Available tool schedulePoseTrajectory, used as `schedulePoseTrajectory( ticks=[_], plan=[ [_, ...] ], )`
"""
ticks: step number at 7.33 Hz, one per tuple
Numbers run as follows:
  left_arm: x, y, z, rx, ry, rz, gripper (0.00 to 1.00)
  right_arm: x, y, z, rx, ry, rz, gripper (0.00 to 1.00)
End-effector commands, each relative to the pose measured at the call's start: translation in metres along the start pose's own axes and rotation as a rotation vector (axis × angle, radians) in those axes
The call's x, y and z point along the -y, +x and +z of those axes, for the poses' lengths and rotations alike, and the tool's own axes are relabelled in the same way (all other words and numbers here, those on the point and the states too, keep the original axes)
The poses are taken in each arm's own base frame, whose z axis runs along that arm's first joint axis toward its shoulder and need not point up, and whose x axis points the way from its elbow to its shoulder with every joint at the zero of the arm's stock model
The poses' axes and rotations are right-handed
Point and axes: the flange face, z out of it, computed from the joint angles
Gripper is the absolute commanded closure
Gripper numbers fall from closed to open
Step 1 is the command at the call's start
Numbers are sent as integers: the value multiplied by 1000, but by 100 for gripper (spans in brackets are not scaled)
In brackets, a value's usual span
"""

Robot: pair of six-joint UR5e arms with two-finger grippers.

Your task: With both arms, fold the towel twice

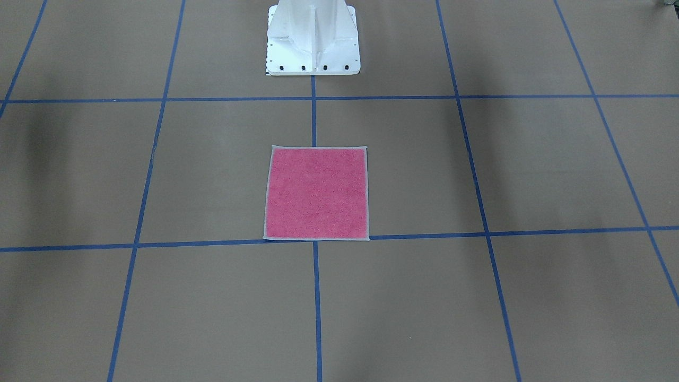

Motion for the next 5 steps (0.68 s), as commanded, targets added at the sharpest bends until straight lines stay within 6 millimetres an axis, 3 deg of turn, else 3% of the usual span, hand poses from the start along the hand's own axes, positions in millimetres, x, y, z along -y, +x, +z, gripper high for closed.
schedulePoseTrajectory(
  ticks=[1,2,3,4,5],
  plan=[
    [57,15,-10,-20,45,11,0,10,-19,-3,10,28,-33,0],
    [63,16,-4,-76,55,-78,0,18,-39,0,20,24,17,0],
    [73,29,5,-84,60,-25,0,22,-69,5,45,42,64,0],
    [84,56,7,-104,110,58,0,25,-103,21,82,66,99,0],
    [96,88,21,-143,107,-47,0,26,-146,36,133,83,140,0]
  ],
)
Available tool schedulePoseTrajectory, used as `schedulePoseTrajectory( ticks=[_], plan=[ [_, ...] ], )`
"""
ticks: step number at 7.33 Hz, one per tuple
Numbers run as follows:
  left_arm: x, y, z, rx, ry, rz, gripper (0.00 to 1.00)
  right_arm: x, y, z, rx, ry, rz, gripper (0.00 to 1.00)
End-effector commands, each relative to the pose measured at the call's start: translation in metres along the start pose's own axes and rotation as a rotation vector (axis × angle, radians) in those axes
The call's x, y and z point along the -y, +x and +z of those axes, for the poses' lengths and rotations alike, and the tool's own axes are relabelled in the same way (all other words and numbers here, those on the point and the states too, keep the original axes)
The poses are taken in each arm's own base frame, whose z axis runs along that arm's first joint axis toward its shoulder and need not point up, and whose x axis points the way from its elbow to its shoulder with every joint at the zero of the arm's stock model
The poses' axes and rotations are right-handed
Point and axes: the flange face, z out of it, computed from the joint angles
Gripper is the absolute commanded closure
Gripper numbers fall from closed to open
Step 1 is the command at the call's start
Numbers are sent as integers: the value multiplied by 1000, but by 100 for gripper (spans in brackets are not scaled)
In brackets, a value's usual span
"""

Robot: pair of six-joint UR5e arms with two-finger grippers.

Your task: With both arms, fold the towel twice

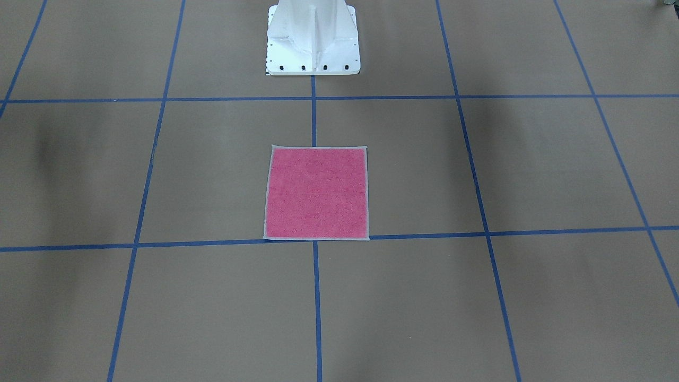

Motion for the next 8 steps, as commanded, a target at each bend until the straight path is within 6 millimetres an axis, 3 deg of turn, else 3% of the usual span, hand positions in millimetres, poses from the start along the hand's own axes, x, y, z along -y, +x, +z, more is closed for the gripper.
schedulePoseTrajectory(
  ticks=[1,2,4,5,6,8],
  plan=[
    [41,89,39,-83,20,-133,0,-3,-88,26,109,30,125,0],
    [64,144,54,-134,11,-239,0,3,-136,25,153,24,194,0],
    [89,250,94,-191,-29,-440,0,6,-235,32,208,3,360,0],
    [97,311,115,-207,-50,-525,0,-11,-274,45,195,25,432,0],
    [99,359,133,-211,-61,-633,0,-23,-314,51,220,45,505,0],
    [91,425,161,-218,-49,-744,0,-42,-362,62,265,41,671,1]
  ],
)
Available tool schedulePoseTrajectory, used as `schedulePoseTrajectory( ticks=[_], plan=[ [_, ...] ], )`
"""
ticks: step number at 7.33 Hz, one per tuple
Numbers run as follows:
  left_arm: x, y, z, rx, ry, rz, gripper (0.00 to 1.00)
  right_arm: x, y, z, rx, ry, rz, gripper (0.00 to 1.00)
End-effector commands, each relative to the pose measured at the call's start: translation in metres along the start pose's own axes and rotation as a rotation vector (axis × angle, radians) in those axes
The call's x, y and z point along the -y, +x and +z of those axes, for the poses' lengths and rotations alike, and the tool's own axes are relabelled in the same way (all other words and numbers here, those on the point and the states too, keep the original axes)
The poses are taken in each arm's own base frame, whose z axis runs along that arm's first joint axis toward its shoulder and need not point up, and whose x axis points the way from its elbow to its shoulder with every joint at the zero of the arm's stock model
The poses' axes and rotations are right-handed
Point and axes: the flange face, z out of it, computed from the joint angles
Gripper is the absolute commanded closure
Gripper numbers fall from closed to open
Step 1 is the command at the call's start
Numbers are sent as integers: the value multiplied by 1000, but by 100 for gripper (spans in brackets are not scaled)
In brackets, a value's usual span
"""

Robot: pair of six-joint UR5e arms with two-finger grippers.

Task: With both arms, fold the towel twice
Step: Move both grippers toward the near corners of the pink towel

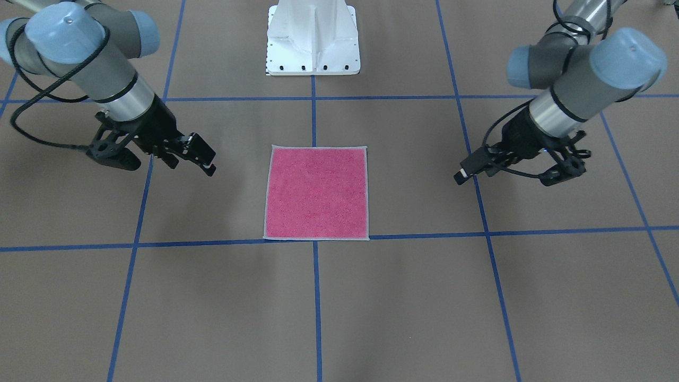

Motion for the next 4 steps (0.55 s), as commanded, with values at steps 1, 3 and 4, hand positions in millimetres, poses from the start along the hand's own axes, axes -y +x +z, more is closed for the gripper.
schedulePoseTrajectory(
  ticks=[1,3,4],
  plan=[
    [-52,55,49,-28,30,-129,0,-52,-20,29,48,36,112,1],
    [-108,67,92,-76,55,-128,0,-77,-26,39,107,52,209,3],
    [-142,69,110,-132,57,-132,0,-92,-28,44,126,80,252,3]
  ],
)
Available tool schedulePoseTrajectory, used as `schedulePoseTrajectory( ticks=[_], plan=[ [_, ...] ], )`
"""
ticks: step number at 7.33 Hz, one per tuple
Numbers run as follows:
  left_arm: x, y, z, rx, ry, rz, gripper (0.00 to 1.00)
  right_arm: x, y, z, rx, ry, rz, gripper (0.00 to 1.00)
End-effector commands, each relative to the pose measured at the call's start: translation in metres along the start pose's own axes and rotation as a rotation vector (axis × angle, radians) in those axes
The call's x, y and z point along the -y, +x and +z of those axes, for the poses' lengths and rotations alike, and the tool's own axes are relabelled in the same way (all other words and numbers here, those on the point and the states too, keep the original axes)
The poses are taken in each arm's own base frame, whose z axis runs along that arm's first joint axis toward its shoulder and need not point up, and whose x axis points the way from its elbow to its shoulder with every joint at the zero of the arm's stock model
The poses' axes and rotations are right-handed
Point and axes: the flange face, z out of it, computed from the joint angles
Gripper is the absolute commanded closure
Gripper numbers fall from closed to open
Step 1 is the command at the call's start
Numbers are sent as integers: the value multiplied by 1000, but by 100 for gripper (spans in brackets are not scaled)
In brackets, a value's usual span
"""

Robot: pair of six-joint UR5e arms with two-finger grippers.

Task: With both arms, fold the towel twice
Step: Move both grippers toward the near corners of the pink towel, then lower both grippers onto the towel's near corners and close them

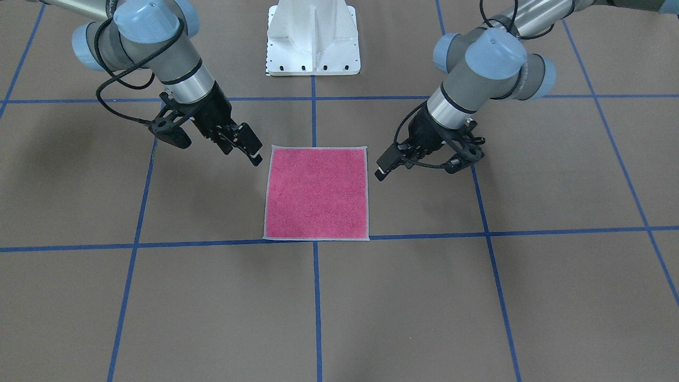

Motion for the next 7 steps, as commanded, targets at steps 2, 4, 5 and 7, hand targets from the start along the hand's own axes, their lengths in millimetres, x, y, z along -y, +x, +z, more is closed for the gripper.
schedulePoseTrajectory(
  ticks=[2,4,5,7],
  plan=[
    [-83,-16,47,-79,59,11,0,-65,12,25,74,108,110,4],
    [-84,-31,52,-58,64,13,0,-96,22,35,102,134,220,5],
    [-85,-41,56,-40,62,21,0,-108,27,39,104,136,211,5],
    [-97,-50,66,-19,48,29,2,-111,33,41,106,126,198,3]
  ],
)
